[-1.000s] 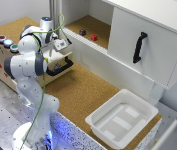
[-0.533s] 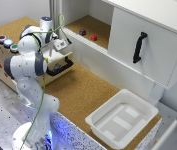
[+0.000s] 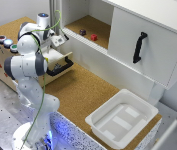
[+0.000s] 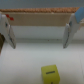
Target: Move to the drawer and place the yellow object
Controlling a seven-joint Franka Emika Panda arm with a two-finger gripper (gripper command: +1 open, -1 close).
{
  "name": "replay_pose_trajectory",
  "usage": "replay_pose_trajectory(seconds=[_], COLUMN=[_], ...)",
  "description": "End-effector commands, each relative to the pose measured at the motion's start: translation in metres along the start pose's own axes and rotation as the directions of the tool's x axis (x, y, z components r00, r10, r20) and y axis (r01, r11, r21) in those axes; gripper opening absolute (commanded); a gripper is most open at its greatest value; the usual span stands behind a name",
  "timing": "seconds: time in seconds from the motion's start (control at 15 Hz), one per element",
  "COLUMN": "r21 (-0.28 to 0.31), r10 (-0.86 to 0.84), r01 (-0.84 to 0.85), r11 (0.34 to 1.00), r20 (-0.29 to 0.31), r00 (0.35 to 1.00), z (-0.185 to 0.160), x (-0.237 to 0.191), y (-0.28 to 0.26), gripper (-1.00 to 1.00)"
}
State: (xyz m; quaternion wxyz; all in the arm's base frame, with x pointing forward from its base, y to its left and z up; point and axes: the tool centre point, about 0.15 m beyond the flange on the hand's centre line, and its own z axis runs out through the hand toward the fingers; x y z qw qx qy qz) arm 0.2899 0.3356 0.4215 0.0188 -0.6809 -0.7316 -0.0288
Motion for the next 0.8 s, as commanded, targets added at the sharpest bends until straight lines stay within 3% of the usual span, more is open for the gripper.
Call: replay_pose_trajectory(seconds=[0.0,0.13,0.53,0.73], r21=[0.056,0.055,-0.013,-0.020], r10=[-0.029,-0.036,0.097,0.128], r01=[0.014,0.020,-0.098,-0.127], r11=[0.998,0.998,0.995,0.992], r20=[0.278,0.317,0.307,0.235], r00=[0.960,0.948,0.947,0.963], z=[-0.069,-0.083,-0.118,-0.103], x=[0.067,0.090,0.132,0.154], y=[-0.009,-0.023,-0.074,-0.104], gripper=[1.00,1.00,1.00,1.00])
